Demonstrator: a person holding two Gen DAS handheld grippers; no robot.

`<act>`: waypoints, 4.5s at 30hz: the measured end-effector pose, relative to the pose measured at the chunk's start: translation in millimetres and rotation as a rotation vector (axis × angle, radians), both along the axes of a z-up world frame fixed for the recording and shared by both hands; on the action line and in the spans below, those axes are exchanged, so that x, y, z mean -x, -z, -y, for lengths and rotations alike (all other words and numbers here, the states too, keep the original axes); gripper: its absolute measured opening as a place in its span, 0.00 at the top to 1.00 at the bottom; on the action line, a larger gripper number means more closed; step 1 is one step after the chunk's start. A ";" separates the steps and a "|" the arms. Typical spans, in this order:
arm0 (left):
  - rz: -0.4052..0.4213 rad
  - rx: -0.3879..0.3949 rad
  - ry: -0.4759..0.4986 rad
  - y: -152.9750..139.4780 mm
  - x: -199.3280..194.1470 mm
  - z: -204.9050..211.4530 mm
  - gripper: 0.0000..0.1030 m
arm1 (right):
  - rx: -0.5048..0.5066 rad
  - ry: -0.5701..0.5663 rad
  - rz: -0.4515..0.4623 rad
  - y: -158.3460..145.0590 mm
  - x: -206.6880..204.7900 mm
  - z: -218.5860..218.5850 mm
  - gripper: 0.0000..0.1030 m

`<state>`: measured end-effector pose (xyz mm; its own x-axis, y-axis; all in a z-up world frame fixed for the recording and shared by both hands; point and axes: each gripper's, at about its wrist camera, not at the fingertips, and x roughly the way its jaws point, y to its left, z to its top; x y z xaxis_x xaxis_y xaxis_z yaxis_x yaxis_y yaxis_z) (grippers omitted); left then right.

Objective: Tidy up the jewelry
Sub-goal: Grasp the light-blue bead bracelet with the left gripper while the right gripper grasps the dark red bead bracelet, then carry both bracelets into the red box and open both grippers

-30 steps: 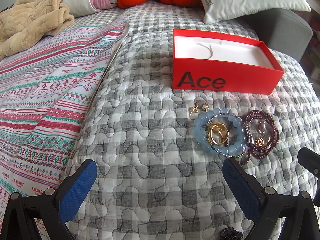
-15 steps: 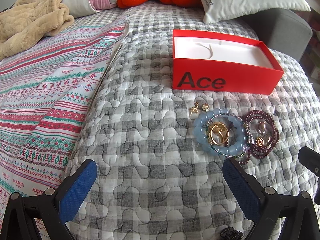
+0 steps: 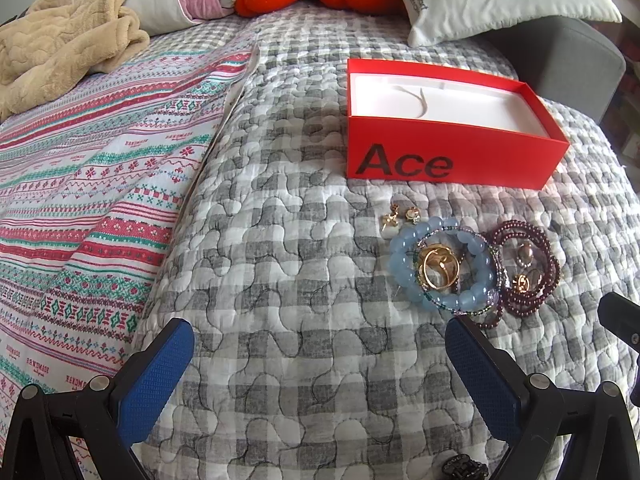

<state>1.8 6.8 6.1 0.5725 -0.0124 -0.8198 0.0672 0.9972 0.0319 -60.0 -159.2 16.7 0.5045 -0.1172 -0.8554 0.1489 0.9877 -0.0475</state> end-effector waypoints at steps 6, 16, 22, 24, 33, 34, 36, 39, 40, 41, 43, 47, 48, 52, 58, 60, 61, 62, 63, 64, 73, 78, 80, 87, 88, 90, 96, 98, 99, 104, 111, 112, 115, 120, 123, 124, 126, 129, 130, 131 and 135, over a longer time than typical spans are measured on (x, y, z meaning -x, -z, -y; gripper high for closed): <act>-0.004 0.008 0.018 -0.8 -1.6 -3.4 0.00 | -0.010 -0.010 -0.002 -1.9 -5.3 6.1 0.00; -0.058 0.006 0.100 0.6 -24.6 -10.7 0.00 | -0.148 -0.010 -0.088 7.2 -46.4 38.3 0.00; -0.102 0.119 0.129 10.6 -43.7 -20.5 0.05 | -0.281 -0.033 -0.148 27.4 -71.5 38.1 0.35; -0.108 0.157 0.148 12.8 -48.3 -22.3 0.10 | -0.299 -0.035 -0.165 34.6 -74.6 34.6 0.41; -0.146 0.272 0.166 26.3 -63.8 -30.3 0.29 | -0.355 -0.075 -0.167 35.2 -84.3 24.2 0.70; -0.147 0.280 0.175 26.2 -64.6 -29.2 0.31 | -0.351 -0.078 -0.166 35.6 -86.0 22.3 0.74; -0.151 0.292 0.181 26.2 -66.0 -28.1 0.36 | -0.353 -0.088 -0.169 37.0 -86.9 17.9 0.79; -0.153 0.302 0.188 26.4 -66.6 -27.3 0.45 | -0.324 -0.111 -0.162 36.9 -85.3 12.5 0.84; -0.154 0.307 0.191 26.7 -66.7 -27.0 0.47 | -0.331 -0.123 -0.161 37.3 -85.5 10.8 0.93; -0.158 0.316 0.195 27.2 -67.4 -27.3 0.49 | -0.339 -0.129 -0.162 36.9 -85.4 9.3 0.97; -0.165 0.338 0.201 28.2 -68.4 -27.5 0.51 | -0.315 -0.129 -0.148 32.9 -83.6 7.2 0.98; -0.182 0.393 0.204 31.5 -74.0 -28.6 0.62 | -0.331 -0.123 -0.093 15.1 -74.4 14.2 0.98; -0.188 0.407 0.206 32.4 -75.4 -28.6 0.67 | -0.337 -0.123 -0.077 10.1 -71.9 16.1 0.98; -0.205 0.413 0.209 37.5 -79.9 -22.6 0.73 | -0.362 -0.123 -0.032 -5.4 -61.0 26.4 0.98; -0.211 0.399 0.215 40.5 -82.0 -12.7 0.77 | -0.374 -0.126 0.006 -17.1 -51.1 33.6 1.00; -0.213 0.382 0.222 41.4 -82.5 -9.5 0.77 | -0.381 -0.133 0.021 -22.8 -48.9 35.4 1.00; -0.213 0.372 0.225 41.6 -83.2 -7.5 0.77 | -0.381 -0.135 0.025 -24.9 -48.4 34.2 1.00; -0.213 0.364 0.226 41.6 -83.7 -5.8 0.77 | -0.379 -0.139 0.023 -25.5 -48.4 33.8 1.00; -0.212 0.357 0.225 41.5 -83.7 -4.6 0.77 | -0.379 -0.145 0.014 -23.6 -48.5 33.2 1.00; -0.210 0.349 0.224 41.2 -84.4 -2.1 0.77 | -0.378 -0.143 0.002 -19.8 -49.1 32.8 1.00; -0.101 0.327 0.213 17.6 -69.9 4.0 0.93 | -0.334 -0.069 -0.126 22.0 -61.7 38.4 0.83; -0.014 0.352 0.227 -9.2 -51.8 -5.8 0.93 | -0.335 -0.060 -0.126 23.4 -67.8 37.7 0.78; 0.011 0.362 0.229 -17.1 -45.6 -8.4 0.93 | -0.332 -0.061 -0.136 26.2 -71.5 34.5 0.78; 0.035 0.346 0.224 -24.3 -37.4 -13.7 0.93 | -0.305 -0.092 -0.171 32.0 -72.9 14.9 0.78; 0.040 0.344 0.224 -25.5 -36.3 -14.1 0.93 | -0.298 -0.096 -0.178 32.5 -71.7 12.7 0.78; 0.048 0.346 0.228 -28.3 -33.9 -16.4 0.93 | -0.274 -0.106 -0.192 34.9 -69.6 8.1 0.77; 0.035 0.343 0.197 -26.3 -35.0 -23.4 0.93 | -0.133 -0.155 -0.169 39.3 -65.0 -13.5 0.74; 0.033 0.339 0.187 -25.4 -34.7 -24.3 0.93 | -0.065 -0.178 -0.156 40.2 -62.7 -23.5 0.75; 0.034 0.337 0.182 -25.4 -34.1 -24.9 0.93 | -0.047 -0.186 -0.153 40.4 -63.0 -26.0 0.77; 0.035 0.339 0.169 -28.8 -29.9 -27.8 0.93 | -0.100 -0.185 -0.147 38.2 -61.8 -21.0 0.91; 0.019 0.351 0.144 -26.9 -23.0 -40.0 0.93 | -0.228 -0.130 -0.140 22.1 -50.6 0.5 0.91; 0.017 0.348 0.144 -26.5 -22.3 -40.1 0.93 | -0.234 -0.119 -0.131 17.7 -46.9 3.4 0.91; 0.015 0.342 0.151 -26.1 -20.4 -39.5 0.93 | -0.258 -0.141 -0.091 3.2 -37.5 6.4 0.89; 0.012 0.347 0.156 -26.4 -19.3 -39.6 0.92 | -0.309 -0.234 -0.115 3.6 -33.0 -19.1 0.88; 0.011 0.347 0.155 -26.3 -19.0 -39.8 0.92 | -0.310 -0.260 -0.136 10.5 -38.8 -35.6 0.88; 0.011 0.347 0.156 -26.3 -18.8 -39.9 0.92 | -0.302 -0.263 -0.137 11.8 -41.0 -39.0 0.87; 0.010 0.347 0.155 -26.2 -18.8 -39.9 0.92 | -0.303 -0.258 -0.144 16.1 -48.5 -41.5 0.80; 0.006 0.344 0.156 -25.0 -18.7 -40.8 0.92 | -0.318 -0.236 -0.153 23.4 -58.5 -40.1 0.71; 0.004 0.342 0.156 -24.6 -18.7 -41.0 0.92 | -0.326 -0.230 -0.155 25.9 -62.3 -39.3 0.71; 0.004 0.341 0.156 -24.4 -18.7 -41.1 0.92 | -0.338 -0.223 -0.152 27.7 -65.6 -38.5 0.71; 0.000 0.347 0.152 -23.7 -20.1 -44.6 0.92 | -0.377 -0.186 -0.143 34.2 -77.4 -35.9 0.71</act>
<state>21.9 51.4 29.8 0.5428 -0.3742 -0.7519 0.2156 0.9273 -0.3059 17.4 -123.2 -17.4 0.3611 0.2978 -0.8837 -0.0149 0.9494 0.3139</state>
